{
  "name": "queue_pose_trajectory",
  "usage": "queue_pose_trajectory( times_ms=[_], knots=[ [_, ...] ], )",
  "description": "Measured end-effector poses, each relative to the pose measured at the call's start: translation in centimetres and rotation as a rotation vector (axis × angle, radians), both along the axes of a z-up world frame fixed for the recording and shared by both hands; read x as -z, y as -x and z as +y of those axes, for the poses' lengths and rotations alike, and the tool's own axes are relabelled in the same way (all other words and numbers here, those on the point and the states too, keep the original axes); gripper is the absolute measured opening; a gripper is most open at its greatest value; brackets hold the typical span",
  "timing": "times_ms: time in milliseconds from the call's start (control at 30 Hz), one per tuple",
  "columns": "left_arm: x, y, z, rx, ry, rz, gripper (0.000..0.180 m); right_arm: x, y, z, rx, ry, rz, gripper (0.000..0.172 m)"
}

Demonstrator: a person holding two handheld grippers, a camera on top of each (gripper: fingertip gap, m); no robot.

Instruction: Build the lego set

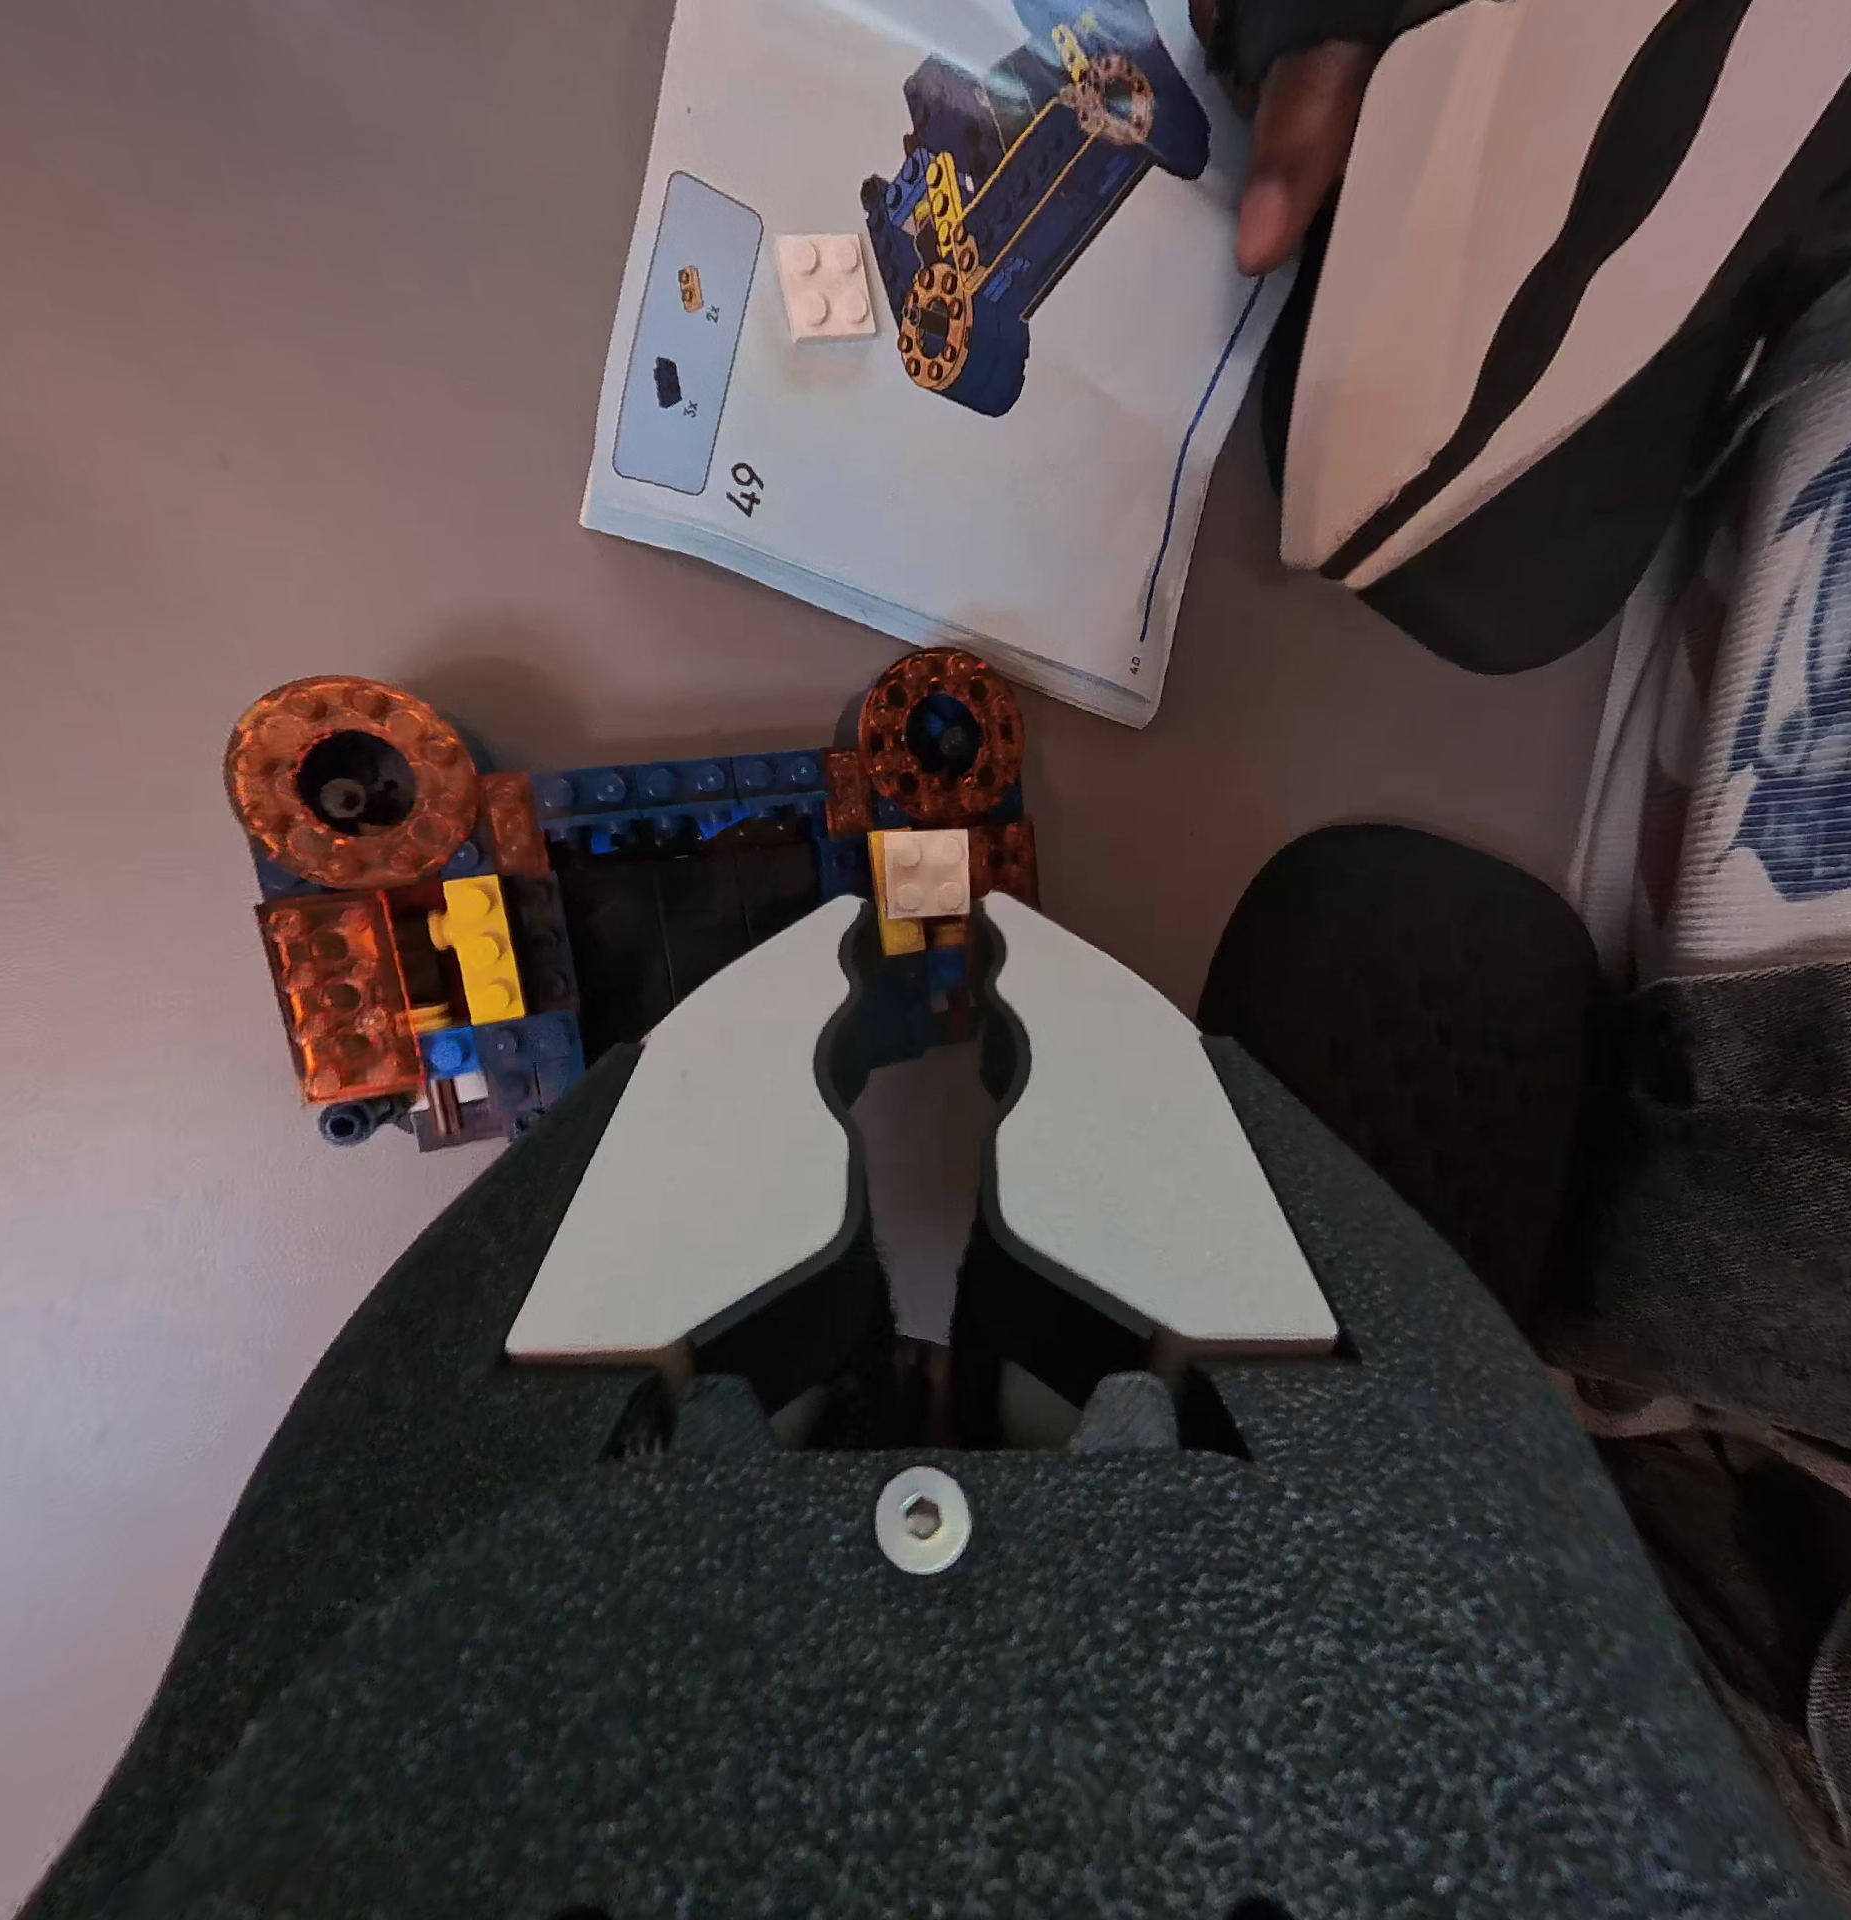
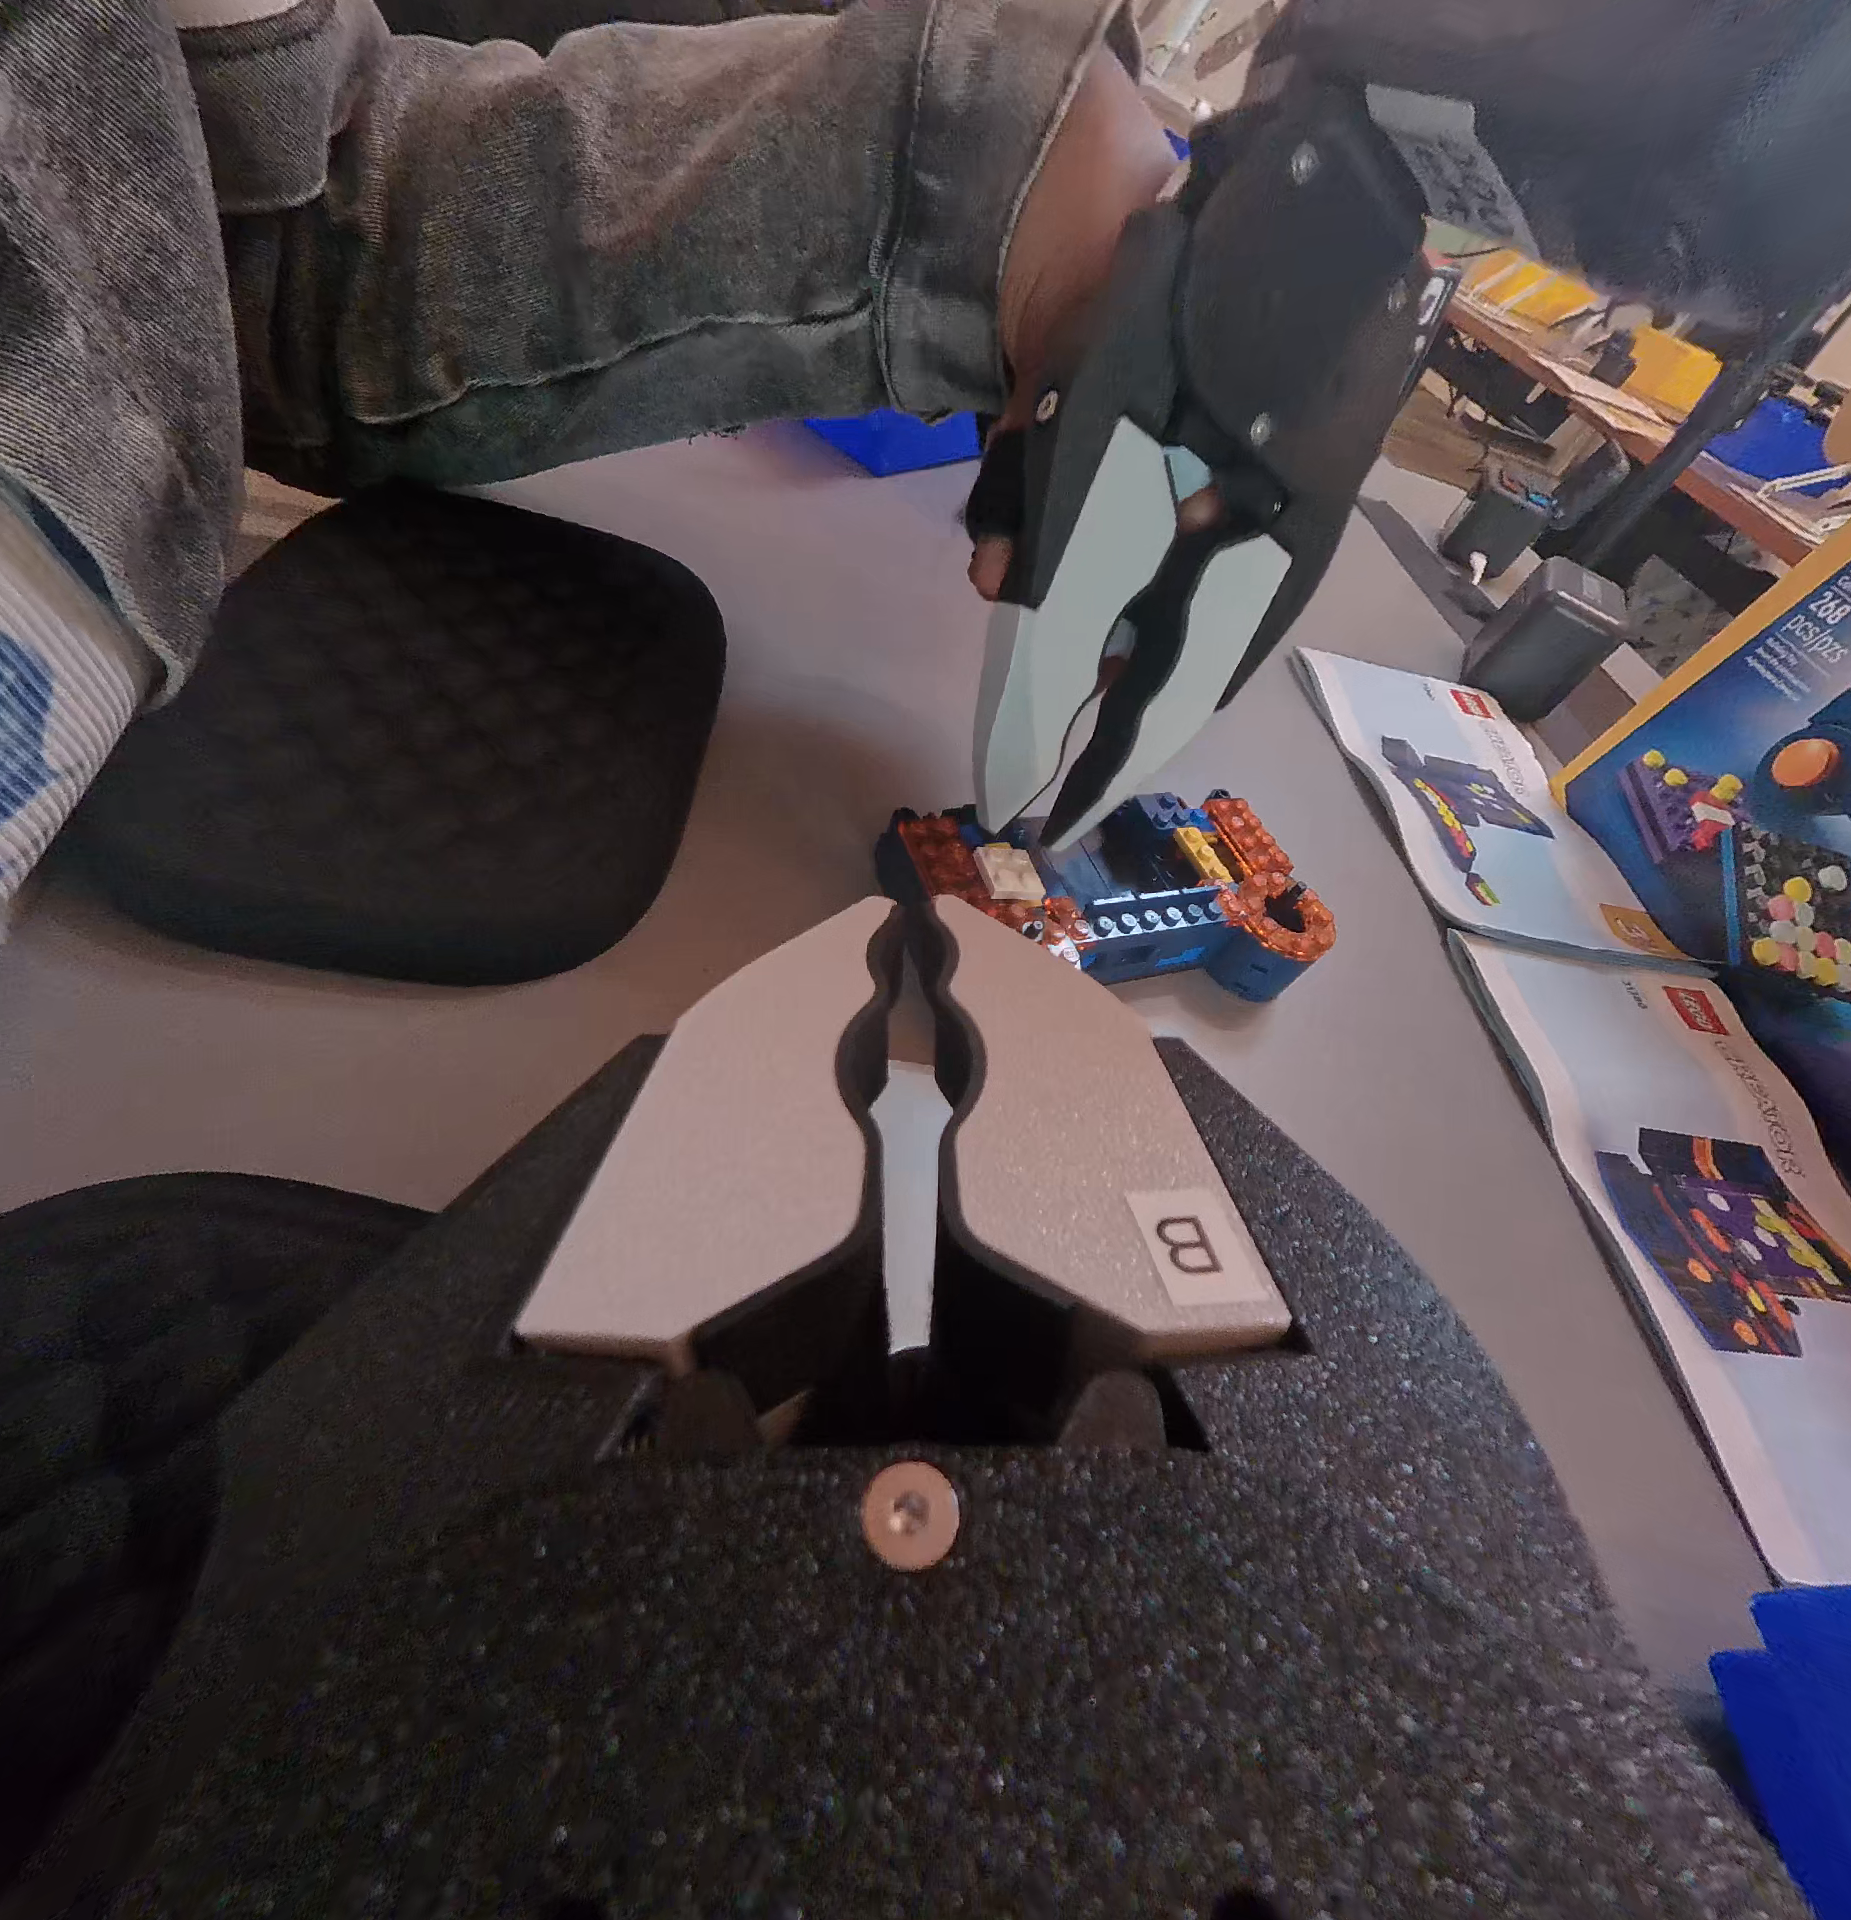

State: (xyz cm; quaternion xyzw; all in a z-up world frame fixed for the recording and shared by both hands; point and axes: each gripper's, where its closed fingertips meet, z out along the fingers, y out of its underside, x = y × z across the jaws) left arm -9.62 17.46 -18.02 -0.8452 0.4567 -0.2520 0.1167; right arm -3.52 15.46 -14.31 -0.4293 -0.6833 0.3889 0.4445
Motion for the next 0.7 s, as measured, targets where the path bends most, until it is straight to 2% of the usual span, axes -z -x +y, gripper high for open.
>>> queue_pose_trajectory(
  times_ms=[167,700],
  knots=[
    [0.22,0.6,-0.36,-0.047,-0.015,-0.028,0.012,-0.02,0.04,0.25,0.011,0.018,0.0,0.003],
    [0.5,-0.08,-0.13,-0.047,-0.041,-0.035,0.01,0.04,0.05,0.36,0.016,0.025,-0.003,0.003]
  ],
)
